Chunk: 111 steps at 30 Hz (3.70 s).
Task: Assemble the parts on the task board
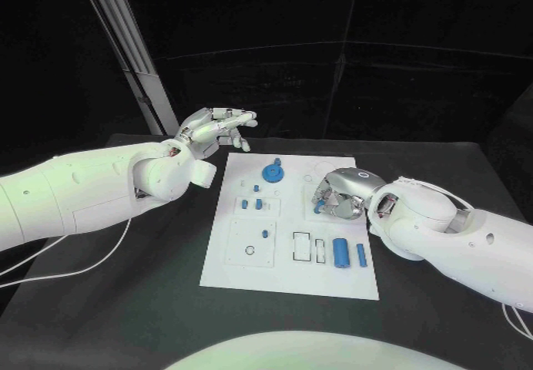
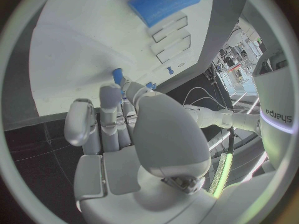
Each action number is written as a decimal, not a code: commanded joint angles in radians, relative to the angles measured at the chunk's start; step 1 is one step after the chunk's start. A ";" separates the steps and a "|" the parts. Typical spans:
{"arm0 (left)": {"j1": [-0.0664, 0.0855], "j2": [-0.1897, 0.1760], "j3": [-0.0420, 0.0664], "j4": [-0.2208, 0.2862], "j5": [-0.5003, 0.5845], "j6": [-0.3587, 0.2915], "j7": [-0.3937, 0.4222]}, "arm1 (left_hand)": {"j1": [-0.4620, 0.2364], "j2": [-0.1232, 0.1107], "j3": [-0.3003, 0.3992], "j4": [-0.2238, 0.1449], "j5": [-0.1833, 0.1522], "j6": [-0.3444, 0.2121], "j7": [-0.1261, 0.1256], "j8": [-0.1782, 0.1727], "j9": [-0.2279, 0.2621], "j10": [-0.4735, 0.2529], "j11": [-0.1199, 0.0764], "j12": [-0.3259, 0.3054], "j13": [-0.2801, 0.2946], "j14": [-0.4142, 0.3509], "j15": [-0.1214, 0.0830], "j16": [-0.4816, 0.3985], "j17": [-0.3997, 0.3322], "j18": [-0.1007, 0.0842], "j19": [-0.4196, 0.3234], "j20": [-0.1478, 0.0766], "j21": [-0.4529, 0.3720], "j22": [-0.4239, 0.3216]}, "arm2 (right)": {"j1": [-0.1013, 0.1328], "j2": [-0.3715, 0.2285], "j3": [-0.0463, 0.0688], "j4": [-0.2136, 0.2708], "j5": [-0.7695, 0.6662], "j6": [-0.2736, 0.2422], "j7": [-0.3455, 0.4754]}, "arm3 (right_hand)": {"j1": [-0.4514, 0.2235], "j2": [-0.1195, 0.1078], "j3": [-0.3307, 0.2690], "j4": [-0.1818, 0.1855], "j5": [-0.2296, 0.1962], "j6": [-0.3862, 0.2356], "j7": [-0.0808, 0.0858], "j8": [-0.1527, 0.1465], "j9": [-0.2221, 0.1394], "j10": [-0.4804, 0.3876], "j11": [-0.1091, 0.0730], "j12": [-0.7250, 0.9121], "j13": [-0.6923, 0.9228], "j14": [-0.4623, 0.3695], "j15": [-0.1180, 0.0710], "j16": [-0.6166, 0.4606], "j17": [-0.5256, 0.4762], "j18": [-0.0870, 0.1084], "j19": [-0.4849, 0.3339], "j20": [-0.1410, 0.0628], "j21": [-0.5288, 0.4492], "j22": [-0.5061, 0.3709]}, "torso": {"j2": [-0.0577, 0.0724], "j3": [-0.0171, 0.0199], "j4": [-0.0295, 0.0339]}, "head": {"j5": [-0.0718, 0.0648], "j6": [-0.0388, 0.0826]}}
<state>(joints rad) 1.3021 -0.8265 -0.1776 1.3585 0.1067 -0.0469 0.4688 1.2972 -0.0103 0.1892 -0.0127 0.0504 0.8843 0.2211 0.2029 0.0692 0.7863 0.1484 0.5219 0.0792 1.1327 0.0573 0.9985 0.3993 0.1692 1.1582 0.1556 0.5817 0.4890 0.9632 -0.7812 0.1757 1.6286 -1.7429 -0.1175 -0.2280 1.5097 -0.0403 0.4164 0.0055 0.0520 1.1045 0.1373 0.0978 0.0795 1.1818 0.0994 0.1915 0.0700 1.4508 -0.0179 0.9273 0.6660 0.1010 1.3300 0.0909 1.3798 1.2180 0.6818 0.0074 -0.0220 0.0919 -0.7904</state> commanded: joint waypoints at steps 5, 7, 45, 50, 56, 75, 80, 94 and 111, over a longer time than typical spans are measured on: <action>0.002 -0.001 0.001 0.001 0.003 0.010 0.002 | 0.003 0.008 -0.004 0.001 -0.001 -0.006 -0.004 0.007 0.001 -0.010 0.000 0.002 -0.001 -0.006 0.002 0.006 -0.001 0.013 0.008 0.000 -0.006 -0.001 | 0.002 -0.006 0.001 0.020 -0.040 -0.060 -0.006 | -0.014 -0.013 0.029 -0.006 0.002 0.011 0.000 0.002 0.000 0.048 -0.036 -0.013 0.001 0.003 -0.001 0.014 0.006 -0.020 0.005 0.000 0.007 0.007 | -0.001 0.0005 -0.0010 | -0.002 0.000; 0.002 -0.002 0.001 0.000 0.003 0.009 0.001 | 0.006 0.012 -0.004 0.000 -0.001 -0.005 -0.005 0.009 0.001 -0.011 0.000 0.004 -0.001 -0.006 0.001 0.006 -0.002 0.013 0.008 0.000 -0.007 -0.002 | 0.002 -0.010 0.001 0.029 -0.036 -0.078 0.000 | -0.014 -0.014 0.029 -0.006 0.002 0.011 0.000 0.002 0.000 0.048 -0.036 -0.014 0.001 0.003 -0.001 0.015 0.006 -0.020 0.005 0.000 0.008 0.007 | -0.001 0.0001 -0.0009 | -0.003 0.000; 0.002 0.010 0.001 0.002 0.003 0.011 0.001 | 0.008 0.015 -0.003 -0.001 -0.001 -0.004 -0.005 0.012 0.001 -0.012 -0.001 0.006 -0.002 -0.007 0.001 0.007 -0.003 0.013 0.008 0.000 -0.008 -0.003 | -0.010 0.154 -0.079 0.088 0.071 -0.130 0.163 | -0.034 -0.029 0.065 -0.021 0.011 0.011 0.009 -0.007 -0.003 0.052 -0.030 -0.037 0.002 0.008 0.003 0.055 0.042 -0.026 0.022 0.002 0.027 0.038 | 0.001 -0.0003 -0.0015 | 0.037 -0.018; 0.002 0.013 0.001 0.002 0.003 0.011 0.001 | 0.009 0.016 -0.003 -0.001 -0.001 -0.004 -0.005 0.012 0.001 -0.012 -0.001 0.007 -0.002 -0.007 0.001 0.007 -0.004 0.014 0.008 0.000 -0.008 -0.003 | -0.011 0.180 -0.103 0.062 0.069 -0.100 0.166 | -0.034 -0.029 0.068 -0.023 0.012 0.010 0.010 -0.008 -0.004 0.051 -0.030 -0.039 0.002 0.007 0.003 0.055 0.042 -0.026 0.021 0.003 0.027 0.037 | 0.000 -0.0012 0.0006 | 0.039 -0.023; 0.002 0.014 0.001 0.002 0.003 0.013 0.001 | 0.009 0.016 -0.004 -0.001 -0.001 -0.004 -0.005 0.012 0.001 -0.013 -0.001 0.007 -0.002 -0.008 0.001 0.008 -0.004 0.013 0.008 0.000 -0.009 -0.004 | -0.011 0.200 -0.118 0.037 0.057 -0.088 0.166 | -0.034 -0.028 0.070 -0.025 0.014 0.010 0.010 -0.009 -0.004 0.051 -0.029 -0.040 0.002 0.007 0.004 0.055 0.042 -0.026 0.021 0.003 0.027 0.037 | 0.001 0.0005 0.0004 | 0.046 -0.026; 0.002 0.019 0.001 -0.002 0.003 0.015 0.000 | 0.009 0.016 -0.004 -0.001 -0.001 -0.004 -0.005 0.012 0.001 -0.013 -0.001 0.007 -0.002 -0.008 0.001 0.008 -0.004 0.013 0.008 0.000 -0.009 -0.004 | -0.013 0.230 -0.130 0.008 0.028 -0.055 0.162 | -0.036 -0.028 0.072 -0.026 0.015 0.009 0.011 -0.010 -0.004 0.050 -0.028 -0.042 0.002 0.006 0.004 0.055 0.041 -0.026 0.019 0.004 0.026 0.035 | 0.000 -0.0005 0.0006 | 0.049 -0.030; 0.002 0.019 0.001 -0.002 0.003 0.015 0.000 | 0.009 0.016 -0.004 -0.001 -0.001 -0.004 -0.005 0.012 0.001 -0.013 -0.001 0.007 -0.002 -0.008 0.001 0.008 -0.004 0.013 0.008 0.000 -0.009 -0.004 | -0.013 0.232 -0.131 0.003 0.000 -0.056 0.138 | -0.036 -0.028 0.074 -0.026 0.015 0.009 0.011 -0.011 -0.004 0.050 -0.028 -0.043 0.002 0.006 0.005 0.055 0.040 -0.025 0.019 0.004 0.026 0.035 | 0.000 -0.0003 0.0001 | 0.050 -0.031; 0.002 0.020 0.001 -0.004 0.003 0.018 -0.002 | 0.009 0.016 -0.004 -0.001 -0.001 -0.004 -0.005 0.012 0.001 -0.013 -0.001 0.007 -0.002 -0.008 0.001 0.008 -0.004 0.013 0.008 0.000 -0.009 -0.004 | -0.013 0.243 -0.131 0.000 -0.048 -0.025 0.103 | -0.037 -0.029 0.077 -0.029 0.016 0.009 0.011 -0.011 -0.004 0.051 -0.028 -0.045 0.002 0.004 0.005 0.053 0.035 -0.024 0.015 0.005 0.024 0.031 | 0.000 -0.0007 0.0000 | 0.049 -0.032; 0.002 0.020 0.001 -0.006 0.000 0.019 -0.009 | 0.009 0.017 -0.006 -0.001 -0.001 -0.005 -0.005 0.014 0.001 -0.015 -0.001 0.009 -0.003 -0.009 0.001 0.008 -0.005 0.013 0.008 0.000 -0.010 -0.005 | -0.013 0.252 -0.148 0.009 -0.016 -0.046 0.130 | -0.155 -0.096 -0.002 0.017 0.011 -0.085 0.030 -0.037 -0.015 -0.045 0.001 -0.103 -0.006 -0.028 0.030 0.004 -0.040 -0.004 -0.056 0.027 -0.028 -0.058 | 0.000 -0.0008 -0.0003 | 0.050 -0.032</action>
<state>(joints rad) 1.3025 -0.8068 -0.1776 1.3521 0.1064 -0.0415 0.4609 1.3037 -0.0038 0.1893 -0.0126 0.0504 0.8807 0.2176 0.2097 0.0692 0.7791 0.1484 0.5265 0.0767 1.1328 0.0573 1.0021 0.3951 0.1691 1.1582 0.1556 0.5779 0.4850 0.9495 -0.5305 0.0282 1.6343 -1.7698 -0.1486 -0.1081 1.3609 -0.1356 0.4188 0.0240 0.0663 1.0221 0.1670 0.0629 0.0659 1.1425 0.1022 0.0919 0.0627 1.4275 0.0126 0.9339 0.6297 0.0851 1.2776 0.1179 1.3552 1.1633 0.6817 0.0064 -0.0225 0.1420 -0.8222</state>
